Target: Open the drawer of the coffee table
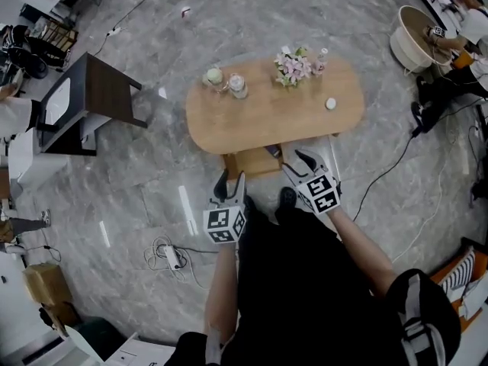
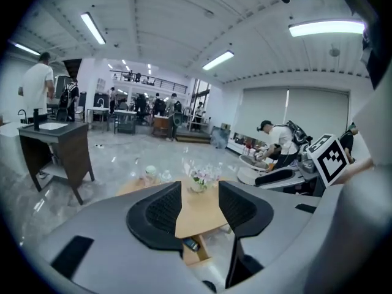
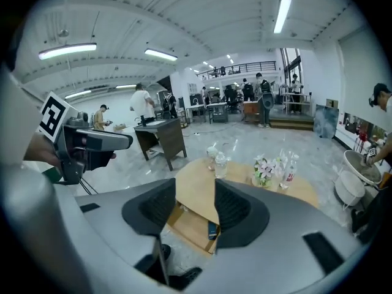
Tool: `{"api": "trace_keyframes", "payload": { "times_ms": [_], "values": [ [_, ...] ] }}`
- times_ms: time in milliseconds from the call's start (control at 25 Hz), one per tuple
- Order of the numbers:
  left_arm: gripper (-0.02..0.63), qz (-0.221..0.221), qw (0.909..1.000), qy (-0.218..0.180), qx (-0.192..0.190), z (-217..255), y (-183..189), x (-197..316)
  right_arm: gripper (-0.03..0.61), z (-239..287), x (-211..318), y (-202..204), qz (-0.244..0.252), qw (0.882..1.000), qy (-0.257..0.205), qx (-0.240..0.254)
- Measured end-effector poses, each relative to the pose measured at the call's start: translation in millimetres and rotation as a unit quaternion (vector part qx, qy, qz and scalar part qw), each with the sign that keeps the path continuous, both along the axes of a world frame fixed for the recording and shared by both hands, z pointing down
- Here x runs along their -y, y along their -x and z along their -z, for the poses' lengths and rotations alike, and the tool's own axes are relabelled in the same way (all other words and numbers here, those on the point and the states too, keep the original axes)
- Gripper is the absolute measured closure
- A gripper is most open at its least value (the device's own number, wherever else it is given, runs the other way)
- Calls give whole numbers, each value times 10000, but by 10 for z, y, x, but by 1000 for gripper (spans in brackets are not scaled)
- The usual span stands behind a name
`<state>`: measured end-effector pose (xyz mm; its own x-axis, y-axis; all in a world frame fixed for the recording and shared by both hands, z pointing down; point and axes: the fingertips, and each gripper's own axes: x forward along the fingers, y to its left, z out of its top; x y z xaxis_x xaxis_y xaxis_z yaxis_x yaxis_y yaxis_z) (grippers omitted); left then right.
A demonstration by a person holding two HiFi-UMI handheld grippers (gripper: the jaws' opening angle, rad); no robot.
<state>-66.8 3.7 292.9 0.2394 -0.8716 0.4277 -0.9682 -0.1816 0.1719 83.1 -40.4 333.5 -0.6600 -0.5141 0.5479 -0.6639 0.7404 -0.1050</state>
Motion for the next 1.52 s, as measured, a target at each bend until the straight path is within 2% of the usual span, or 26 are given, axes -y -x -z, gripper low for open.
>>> {"api": "trace_keyframes", "payload": {
  "times_ms": [40,160,360,520,720,1040,1280,1520],
  "values": [
    [416,-17,10000,-72,-36,71,-27,3,401,78,-2,-26,-25,9999,-102,7],
    [425,-111,9996,-247,-108,256,-115,12,415,330,-29,-65,-24,9993,-362,104],
    [514,-150,9984,-541,-120,463,-172,-12,507,683,-111,-85,-176,9966,-515,618],
    [559,-180,9980,-603,-98,493,-191,-60,555,795,-195,-86,-134,9950,-703,695],
    [588,-253,9975,-666,-7,541,-266,-124,565,872,-260,-139,-141,9935,-709,883],
    [598,-429,9968,-673,1,563,-285,-230,566,908,-352,-103,-224,9920,-700,1028],
    [600,-670,9943,-818,-113,721,-169,-455,566,979,-513,-24,-402,9904,-662,1145],
    [600,-773,9942,-739,-99,750,110,-853,566,1099,-870,224,-450,9901,-575,1202]
  ]
}}
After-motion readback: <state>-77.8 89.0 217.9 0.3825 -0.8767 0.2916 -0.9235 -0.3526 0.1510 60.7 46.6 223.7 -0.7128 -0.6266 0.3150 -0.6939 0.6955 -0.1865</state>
